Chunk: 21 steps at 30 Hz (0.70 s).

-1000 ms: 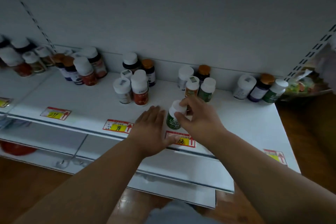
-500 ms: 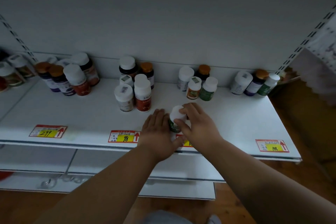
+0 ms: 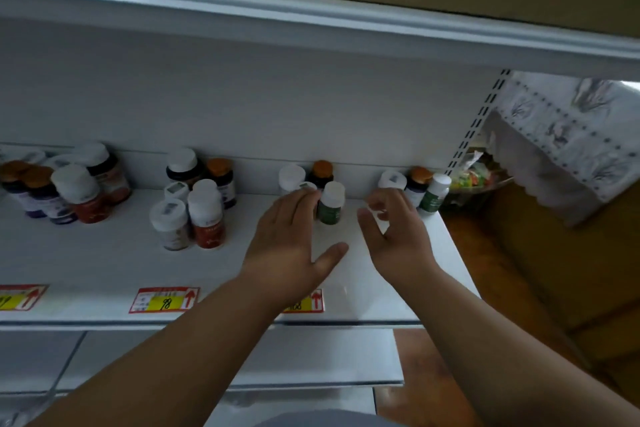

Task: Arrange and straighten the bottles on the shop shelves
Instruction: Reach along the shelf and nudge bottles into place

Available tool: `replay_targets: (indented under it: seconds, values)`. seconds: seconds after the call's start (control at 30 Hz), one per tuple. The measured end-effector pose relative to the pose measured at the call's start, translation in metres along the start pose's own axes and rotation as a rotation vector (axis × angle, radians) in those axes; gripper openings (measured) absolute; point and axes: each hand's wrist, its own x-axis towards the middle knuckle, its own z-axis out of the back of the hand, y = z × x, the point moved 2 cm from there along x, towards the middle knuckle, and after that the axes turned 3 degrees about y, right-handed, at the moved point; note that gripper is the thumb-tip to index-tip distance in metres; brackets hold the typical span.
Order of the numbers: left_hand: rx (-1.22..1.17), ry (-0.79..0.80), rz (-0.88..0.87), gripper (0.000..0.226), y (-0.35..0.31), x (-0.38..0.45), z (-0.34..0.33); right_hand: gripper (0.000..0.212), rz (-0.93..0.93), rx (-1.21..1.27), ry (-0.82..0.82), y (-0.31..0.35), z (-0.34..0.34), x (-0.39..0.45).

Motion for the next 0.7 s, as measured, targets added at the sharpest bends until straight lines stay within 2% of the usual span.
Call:
replay_targets:
  seconds: [0.3, 0.4, 0.57, 0.63, 0.7]
  values:
    - [-0.069, 0.068, 0.058, 0.076, -0.092, 0.06, -0.094, 0.026, -0.087, -0.099, 0.088, -0.129, 0.066, 0.039]
    - [-0.037, 0.075, 0.065, 0.074, -0.111, 0.073, -0.118, 0.04, -0.109, -0.181, 0.167, -0.169, 0.062, 0.046]
    - [-0.018, 0.101, 0.141, 0.073, -0.127, 0.085, -0.143, 0.064, -0.25, -0.282, 0.307, -0.214, 0.058, 0.076]
    - [-0.009, 0.105, 0.182, 0.072, -0.129, 0.087, -0.148, 0.063, -0.268, -0.284, 0.324, -0.22, 0.056, 0.086]
    - [-0.006, 0.115, 0.225, 0.072, -0.13, 0.088, -0.151, 0.057, -0.228, -0.276, 0.267, -0.222, 0.053, 0.085]
